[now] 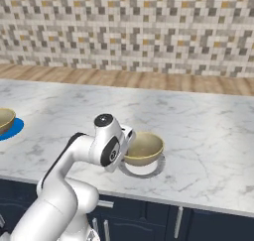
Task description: Move the bowls from the cabinet to the plates on the dining table.
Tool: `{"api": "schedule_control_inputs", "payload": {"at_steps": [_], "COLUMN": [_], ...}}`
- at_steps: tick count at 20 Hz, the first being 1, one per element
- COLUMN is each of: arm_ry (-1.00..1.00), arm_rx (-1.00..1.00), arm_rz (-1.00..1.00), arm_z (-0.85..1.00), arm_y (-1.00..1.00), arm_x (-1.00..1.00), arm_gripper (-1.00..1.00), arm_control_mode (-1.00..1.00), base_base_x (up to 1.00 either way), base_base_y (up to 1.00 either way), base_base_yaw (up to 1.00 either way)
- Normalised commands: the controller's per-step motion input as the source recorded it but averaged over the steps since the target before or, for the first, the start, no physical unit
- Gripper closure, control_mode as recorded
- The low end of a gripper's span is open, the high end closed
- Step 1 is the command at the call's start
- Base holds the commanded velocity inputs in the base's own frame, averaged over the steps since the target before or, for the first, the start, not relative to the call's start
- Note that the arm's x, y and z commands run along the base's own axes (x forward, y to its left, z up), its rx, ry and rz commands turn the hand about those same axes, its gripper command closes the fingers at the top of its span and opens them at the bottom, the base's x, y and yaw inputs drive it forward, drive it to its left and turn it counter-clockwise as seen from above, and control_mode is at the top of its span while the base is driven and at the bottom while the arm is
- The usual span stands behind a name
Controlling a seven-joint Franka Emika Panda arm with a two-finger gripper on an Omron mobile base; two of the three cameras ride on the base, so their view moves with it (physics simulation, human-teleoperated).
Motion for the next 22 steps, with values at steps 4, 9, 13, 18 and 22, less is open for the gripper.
{"api": "schedule_control_inputs", "payload": {"at_steps": [4, 9, 13, 18, 22], "arm_ry": [0.00, 0.00, 0.00, 0.00, 0.00], "arm_rx": [0.00, 0.00, 0.00, 0.00, 0.00], "arm_rz": [0.00, 0.00, 0.00, 0.00, 0.00], "arm_z": [-0.21, -0.21, -0.20, -0.20, -0.15], "arm_y": [-0.06, -0.07, -0.07, -0.06, -0.02], "arm_x": [0.12, 0.11, 0.10, 0.09, 0.04], "arm_gripper": [1.00, 1.00, 1.00, 1.00, 1.00], "arm_control_mode": [-1.00, -1.00, -1.00, -1.00, -1.00], "base_base_x": [0.00, 0.00, 0.00, 0.00, 0.00], "base_base_y": [0.00, 0.00, 0.00, 0.00, 0.00], "base_base_yaw": [0.00, 0.00, 0.00, 0.00, 0.00]}}
